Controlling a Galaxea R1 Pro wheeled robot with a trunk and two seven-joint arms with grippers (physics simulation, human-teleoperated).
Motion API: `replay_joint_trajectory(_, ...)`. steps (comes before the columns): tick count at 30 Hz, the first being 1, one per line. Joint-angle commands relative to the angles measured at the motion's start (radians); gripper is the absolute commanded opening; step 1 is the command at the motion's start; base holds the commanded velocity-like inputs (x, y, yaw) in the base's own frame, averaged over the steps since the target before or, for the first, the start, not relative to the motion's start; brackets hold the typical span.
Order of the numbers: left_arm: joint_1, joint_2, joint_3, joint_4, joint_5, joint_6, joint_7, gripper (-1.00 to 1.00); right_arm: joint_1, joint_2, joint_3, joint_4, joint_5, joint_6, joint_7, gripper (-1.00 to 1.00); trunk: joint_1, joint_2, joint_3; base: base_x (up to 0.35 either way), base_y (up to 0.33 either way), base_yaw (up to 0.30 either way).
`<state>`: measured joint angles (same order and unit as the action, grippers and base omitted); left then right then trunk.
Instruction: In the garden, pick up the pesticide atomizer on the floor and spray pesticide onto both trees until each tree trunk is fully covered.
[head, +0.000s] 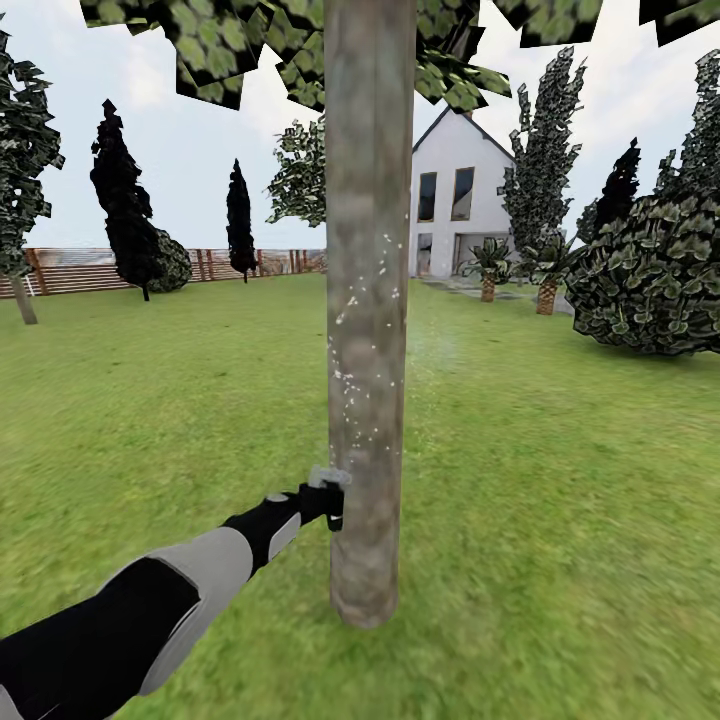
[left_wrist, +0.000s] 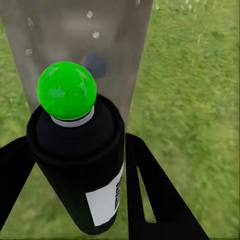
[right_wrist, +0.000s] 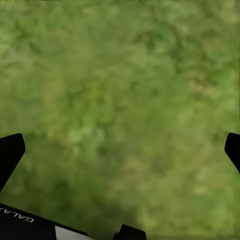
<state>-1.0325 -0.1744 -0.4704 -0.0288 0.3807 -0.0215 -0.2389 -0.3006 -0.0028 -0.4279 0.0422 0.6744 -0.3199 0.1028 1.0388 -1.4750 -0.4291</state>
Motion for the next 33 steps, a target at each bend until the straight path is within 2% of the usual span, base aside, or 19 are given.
replay_joint_trajectory(1,0.011,0.0,0.001,0.0,0.0,-0.002,0.0,-1.0,0.0,0.0,0.0,0.0,0.0,0.0,0.0,1.0,0.0,0.0,0.0,0.0,0.0,0.0)
replay_joint_trajectory(5,0.062,0.0,0.001,0.0,0.0,-0.097,0.0,-1.0,0.0,-0.001,0.0,-0.002,-0.001,-0.001,0.0,1.0,0.0,0.0,0.0,0.0,0.0,0.0)
replay_joint_trajectory(9,0.072,0.0,0.0,-0.001,0.0,-0.122,0.0,-1.0,0.0,-0.003,-0.001,-0.003,-0.001,-0.006,0.0,1.0,0.0,0.0,0.0,0.014,-0.012,0.0)
replay_joint_trajectory(21,0.074,0.0,-0.001,-0.001,0.0,-0.126,0.0,-1.0,0.0,-0.003,-0.002,-0.005,-0.001,-0.007,0.0,1.0,0.0,0.0,0.0,0.014,-0.018,0.0)
replay_joint_trajectory(33,0.074,0.0,-0.001,0.0,0.0,-0.125,0.0,-1.0,0.0,-0.002,-0.002,-0.005,-0.001,-0.007,0.0,1.0,0.0,0.0,0.0,-0.186,-0.064,0.023)
